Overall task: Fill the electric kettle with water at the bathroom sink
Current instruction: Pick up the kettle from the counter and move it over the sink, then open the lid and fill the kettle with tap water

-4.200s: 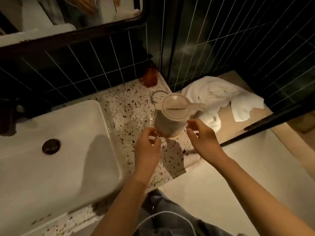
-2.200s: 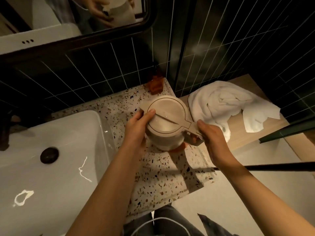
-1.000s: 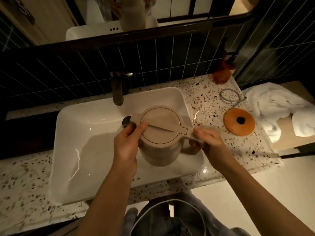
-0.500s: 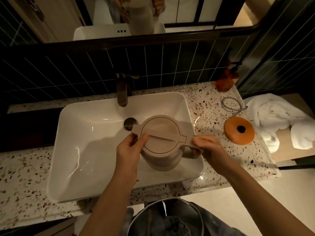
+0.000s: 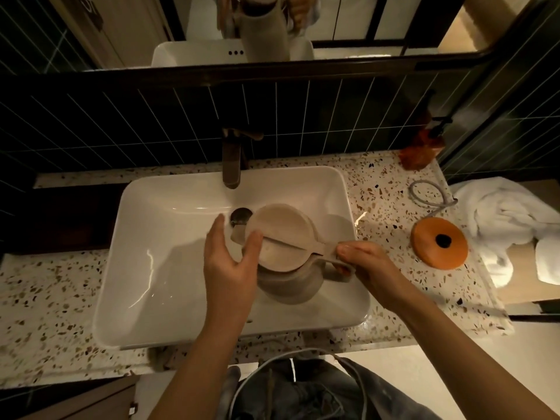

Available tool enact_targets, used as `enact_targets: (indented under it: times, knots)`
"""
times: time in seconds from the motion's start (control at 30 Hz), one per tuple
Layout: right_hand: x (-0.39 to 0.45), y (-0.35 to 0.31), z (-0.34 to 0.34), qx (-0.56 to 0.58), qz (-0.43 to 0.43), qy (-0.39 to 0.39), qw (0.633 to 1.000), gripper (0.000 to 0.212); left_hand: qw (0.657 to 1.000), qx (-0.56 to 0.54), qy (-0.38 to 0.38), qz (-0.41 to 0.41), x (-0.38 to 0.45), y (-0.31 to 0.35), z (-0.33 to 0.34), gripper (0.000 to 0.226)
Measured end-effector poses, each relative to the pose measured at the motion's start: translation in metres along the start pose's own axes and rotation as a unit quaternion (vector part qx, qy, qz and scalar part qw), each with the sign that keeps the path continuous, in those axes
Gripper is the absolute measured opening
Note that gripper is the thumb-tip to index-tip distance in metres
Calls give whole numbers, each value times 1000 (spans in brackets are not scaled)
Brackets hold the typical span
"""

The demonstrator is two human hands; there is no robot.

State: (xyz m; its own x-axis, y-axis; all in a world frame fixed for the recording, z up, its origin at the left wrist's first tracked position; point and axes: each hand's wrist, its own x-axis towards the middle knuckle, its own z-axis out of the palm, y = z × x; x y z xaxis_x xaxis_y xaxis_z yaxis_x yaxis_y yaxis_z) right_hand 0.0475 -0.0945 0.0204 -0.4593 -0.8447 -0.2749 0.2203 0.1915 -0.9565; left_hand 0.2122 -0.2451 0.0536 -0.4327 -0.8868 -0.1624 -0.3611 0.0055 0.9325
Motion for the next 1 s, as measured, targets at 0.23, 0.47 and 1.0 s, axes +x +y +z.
enact_targets:
  times: [0.23,0.47,1.0]
  knots:
    - [6,-2,3,-38,-3,-5,999,46,997,-45,-56,20,5,21,8,19]
    - [11,-4,9,-147,-1,-40,988,52,997,-61,-34,27,-4,37,15,21]
    - [11,10,8,56,20,75,995,46,984,-5,-35,175,9,21,3,50]
